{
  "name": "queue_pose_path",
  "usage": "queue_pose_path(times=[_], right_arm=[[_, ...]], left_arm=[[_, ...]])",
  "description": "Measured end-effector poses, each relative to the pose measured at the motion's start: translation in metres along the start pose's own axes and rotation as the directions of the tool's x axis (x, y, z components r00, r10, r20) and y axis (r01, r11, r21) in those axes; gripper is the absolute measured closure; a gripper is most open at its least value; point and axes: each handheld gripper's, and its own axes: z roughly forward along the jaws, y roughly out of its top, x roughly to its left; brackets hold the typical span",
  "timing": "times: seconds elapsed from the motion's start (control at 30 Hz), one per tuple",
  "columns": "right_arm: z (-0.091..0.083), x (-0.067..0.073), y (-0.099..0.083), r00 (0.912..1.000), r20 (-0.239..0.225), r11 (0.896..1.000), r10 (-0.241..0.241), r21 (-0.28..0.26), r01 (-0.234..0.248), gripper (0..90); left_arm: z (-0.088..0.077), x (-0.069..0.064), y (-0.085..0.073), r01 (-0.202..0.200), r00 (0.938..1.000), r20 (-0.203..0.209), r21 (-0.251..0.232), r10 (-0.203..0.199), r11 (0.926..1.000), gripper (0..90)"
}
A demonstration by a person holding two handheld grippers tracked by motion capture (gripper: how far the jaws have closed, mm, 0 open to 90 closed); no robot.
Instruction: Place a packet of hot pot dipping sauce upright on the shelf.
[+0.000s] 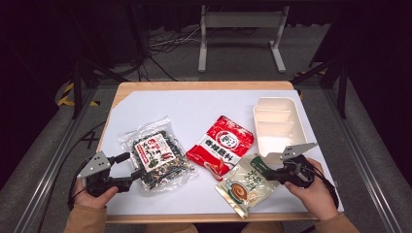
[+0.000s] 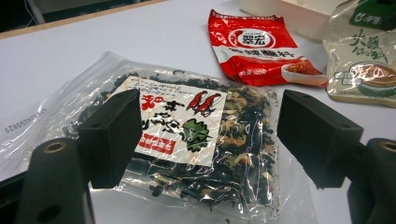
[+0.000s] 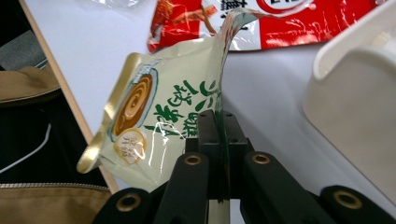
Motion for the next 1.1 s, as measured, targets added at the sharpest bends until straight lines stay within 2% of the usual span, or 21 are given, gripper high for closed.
queue_pose_path(times=[0.37, 0.67, 0.7, 0.8, 0.93, 1.1], right_arm=[[-0.020, 0.020, 0.018, 0.9974, 0.021, 0.997, -0.069, -0.019, 0.070, 90.0], [-0.037, 0.031, 0.033, 0.9880, 0.061, 0.990, -0.142, -0.015, 0.143, 90.0], [-0.041, 0.034, 0.036, 0.9845, 0.079, 0.988, -0.156, -0.008, 0.157, 90.0], [-0.045, 0.035, 0.039, 0.9811, 0.095, 0.985, -0.168, -0.005, 0.170, 90.0], [-0.052, 0.036, 0.045, 0.9708, 0.128, 0.979, -0.203, 0.015, 0.203, 90.0], [-0.057, 0.033, 0.049, 0.9604, 0.171, 0.975, -0.220, 0.035, 0.217, 90.0]], left_arm=[[0.000, 0.002, -0.001, 0.002, 1.0000, -0.003, 0.010, -0.002, 1.0000, 23.3], [-0.001, 0.002, -0.001, 0.002, 1.0000, -0.008, 0.012, -0.002, 0.9999, 23.7], [0.000, 0.003, -0.001, 0.003, 1.0000, -0.004, 0.012, -0.003, 0.9999, 23.7], [0.000, 0.003, -0.001, 0.008, 1.0000, 0.001, 0.012, -0.008, 0.9999, 23.6], [0.000, 0.004, -0.001, 0.009, 0.9999, -0.004, 0.011, -0.009, 0.9999, 23.3], [-0.001, 0.004, -0.002, 0.012, 0.9999, -0.008, 0.011, -0.012, 0.9999, 22.8]])
